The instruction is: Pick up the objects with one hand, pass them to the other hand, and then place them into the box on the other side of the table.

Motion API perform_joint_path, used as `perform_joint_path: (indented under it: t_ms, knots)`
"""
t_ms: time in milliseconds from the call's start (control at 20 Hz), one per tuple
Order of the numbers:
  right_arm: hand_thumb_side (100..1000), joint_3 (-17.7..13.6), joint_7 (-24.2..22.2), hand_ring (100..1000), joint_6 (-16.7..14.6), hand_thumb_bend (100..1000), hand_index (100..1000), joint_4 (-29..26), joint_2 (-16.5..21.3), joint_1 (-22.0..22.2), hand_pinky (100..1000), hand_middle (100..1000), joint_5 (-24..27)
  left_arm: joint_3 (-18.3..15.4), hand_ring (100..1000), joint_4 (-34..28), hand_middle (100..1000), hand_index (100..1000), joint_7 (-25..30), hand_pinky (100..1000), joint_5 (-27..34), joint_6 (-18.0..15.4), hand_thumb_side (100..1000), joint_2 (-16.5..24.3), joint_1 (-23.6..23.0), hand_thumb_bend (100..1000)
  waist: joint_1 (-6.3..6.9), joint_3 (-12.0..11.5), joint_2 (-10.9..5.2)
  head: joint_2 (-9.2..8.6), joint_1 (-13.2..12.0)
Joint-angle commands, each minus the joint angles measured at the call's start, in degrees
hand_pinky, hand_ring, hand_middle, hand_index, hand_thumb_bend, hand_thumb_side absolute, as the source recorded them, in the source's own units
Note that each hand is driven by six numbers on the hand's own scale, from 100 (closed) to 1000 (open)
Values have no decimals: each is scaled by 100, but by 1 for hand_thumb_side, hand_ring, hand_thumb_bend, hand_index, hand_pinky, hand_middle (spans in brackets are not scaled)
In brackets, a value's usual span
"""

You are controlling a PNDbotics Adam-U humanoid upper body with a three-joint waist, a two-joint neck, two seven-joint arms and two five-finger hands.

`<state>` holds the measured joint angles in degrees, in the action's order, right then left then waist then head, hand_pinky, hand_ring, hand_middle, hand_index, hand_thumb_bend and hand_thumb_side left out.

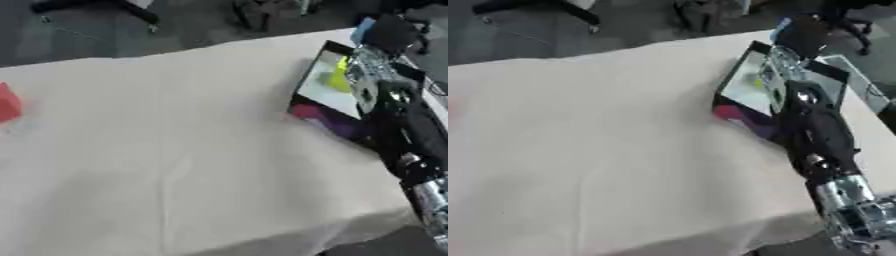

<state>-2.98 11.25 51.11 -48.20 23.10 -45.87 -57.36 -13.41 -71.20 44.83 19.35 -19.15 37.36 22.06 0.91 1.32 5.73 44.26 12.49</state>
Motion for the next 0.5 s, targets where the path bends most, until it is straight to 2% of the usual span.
perform_joint_path:
  t_ms: [50, 150, 500]
  knots:
    - [355, 185, -540, 769, 86, 179, 861, 456, 282, -148, 746, 755, 176, -104, 592, -101, 597, 786, 174, 749, -93, -222, 1000, 171, 26, 100, 2, -12, -100, -15, 37]
    - [500, 207, -835, 776, 86, 264, 902, 565, 320, -165, 762, 767, -52, -105, 592, -84, 597, 786, 178, 749, -130, -228, 1000, 158, 12, 100, 3, -12, -101, -15, 7]
    - [699, 61, -1483, 787, 86, 412, 973, 489, 399, -162, 784, 782, -936, -87, 593, -42, 598, 787, 223, 750, -189, -241, 1000, 136, -24, 100, -1, -10, -108, -15, -22]
